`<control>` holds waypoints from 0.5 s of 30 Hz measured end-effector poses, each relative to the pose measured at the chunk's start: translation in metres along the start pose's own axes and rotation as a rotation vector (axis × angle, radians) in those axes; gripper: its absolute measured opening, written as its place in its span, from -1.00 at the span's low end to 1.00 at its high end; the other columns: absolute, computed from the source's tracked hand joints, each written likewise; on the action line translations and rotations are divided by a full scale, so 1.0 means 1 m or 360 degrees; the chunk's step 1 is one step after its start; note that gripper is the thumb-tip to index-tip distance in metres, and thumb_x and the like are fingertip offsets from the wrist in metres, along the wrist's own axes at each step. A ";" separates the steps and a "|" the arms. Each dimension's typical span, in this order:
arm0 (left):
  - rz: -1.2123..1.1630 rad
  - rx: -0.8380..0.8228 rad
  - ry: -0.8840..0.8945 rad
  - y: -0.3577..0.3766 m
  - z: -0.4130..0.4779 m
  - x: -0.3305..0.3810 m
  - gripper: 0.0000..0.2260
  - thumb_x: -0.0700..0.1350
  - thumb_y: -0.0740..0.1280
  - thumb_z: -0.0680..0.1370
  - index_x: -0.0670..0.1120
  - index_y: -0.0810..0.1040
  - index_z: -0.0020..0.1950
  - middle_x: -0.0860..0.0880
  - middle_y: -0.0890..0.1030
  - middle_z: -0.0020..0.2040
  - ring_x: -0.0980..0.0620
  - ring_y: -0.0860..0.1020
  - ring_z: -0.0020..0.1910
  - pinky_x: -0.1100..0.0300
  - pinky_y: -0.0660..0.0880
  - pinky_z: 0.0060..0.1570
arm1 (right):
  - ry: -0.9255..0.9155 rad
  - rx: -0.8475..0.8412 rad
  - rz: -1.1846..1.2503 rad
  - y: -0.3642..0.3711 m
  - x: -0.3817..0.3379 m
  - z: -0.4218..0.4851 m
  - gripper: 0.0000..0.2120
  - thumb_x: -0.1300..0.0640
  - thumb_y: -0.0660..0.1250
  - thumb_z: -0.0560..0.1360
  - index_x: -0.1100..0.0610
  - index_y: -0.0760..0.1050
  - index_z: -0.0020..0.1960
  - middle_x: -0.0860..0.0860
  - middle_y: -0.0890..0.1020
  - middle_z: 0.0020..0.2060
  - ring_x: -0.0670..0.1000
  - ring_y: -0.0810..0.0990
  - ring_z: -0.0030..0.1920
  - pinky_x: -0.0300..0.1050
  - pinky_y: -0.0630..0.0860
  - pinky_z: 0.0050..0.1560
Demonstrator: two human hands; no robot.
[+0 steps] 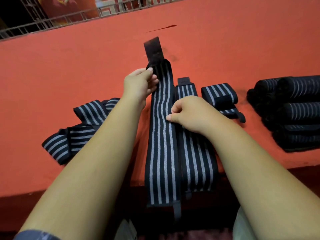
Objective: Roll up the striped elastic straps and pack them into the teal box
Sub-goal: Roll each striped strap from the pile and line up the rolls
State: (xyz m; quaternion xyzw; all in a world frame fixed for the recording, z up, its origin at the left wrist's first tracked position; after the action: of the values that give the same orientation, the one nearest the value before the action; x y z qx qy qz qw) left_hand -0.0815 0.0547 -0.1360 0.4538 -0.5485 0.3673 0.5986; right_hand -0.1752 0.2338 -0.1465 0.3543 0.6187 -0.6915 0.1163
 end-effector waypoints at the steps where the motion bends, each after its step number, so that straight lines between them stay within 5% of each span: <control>1: 0.0033 -0.0011 -0.0015 0.003 0.006 -0.005 -0.98 -0.15 0.41 0.69 -0.07 0.63 0.08 0.03 0.68 -0.27 0.02 0.69 -0.20 0.12 0.68 -0.03 | 0.0010 0.0023 -0.0040 0.002 0.001 0.005 -0.78 -0.14 0.48 0.60 -0.01 0.66 -0.08 -0.05 0.68 -0.19 0.00 0.65 -0.08 -0.05 0.57 -0.04; 7: 0.0401 0.0061 -0.0035 0.003 0.042 -0.032 -0.89 -0.15 0.37 0.71 -0.10 0.60 -0.02 -0.05 0.64 -0.21 -0.05 0.64 -0.25 0.18 0.57 -0.35 | 0.0067 0.0130 -0.0300 0.008 0.006 0.019 -0.80 -0.20 0.43 0.61 -0.09 0.61 -0.05 -0.06 0.54 0.05 0.13 0.41 0.36 0.10 0.46 0.36; 11: 0.0958 0.0041 0.0042 -0.001 0.062 -0.044 -0.79 -0.06 0.40 0.67 -0.09 0.67 -0.12 -0.13 0.73 -0.15 -0.07 0.60 -0.24 0.03 0.62 -0.08 | 0.0079 0.0153 -0.0362 0.013 0.004 0.025 -0.81 -0.14 0.38 0.65 -0.06 0.62 -0.04 -0.04 0.49 0.15 0.15 0.37 0.35 0.07 0.40 0.39; 15: 0.1073 0.0054 0.0006 -0.006 0.075 -0.050 -0.82 0.00 0.44 0.64 -0.09 0.73 -0.03 -0.12 0.77 -0.03 -0.09 0.71 -0.03 -0.07 0.67 0.16 | 0.0100 0.0054 -0.0339 0.016 0.004 0.026 -0.77 -0.07 0.36 0.61 0.05 0.64 -0.11 -0.03 0.48 0.11 0.14 0.37 0.31 0.10 0.43 0.37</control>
State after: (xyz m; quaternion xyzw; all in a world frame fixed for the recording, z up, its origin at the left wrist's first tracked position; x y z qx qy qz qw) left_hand -0.1070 -0.0153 -0.1878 0.2561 -0.6604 0.5546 0.4366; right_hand -0.1780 0.2068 -0.1617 0.3100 0.6443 -0.6989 0.0167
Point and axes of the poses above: each hand's wrist, its own z-axis towards the middle knuckle, its own y-axis out of the palm, x = y × z, the point moved 5 cm from there along z, towards the middle knuckle
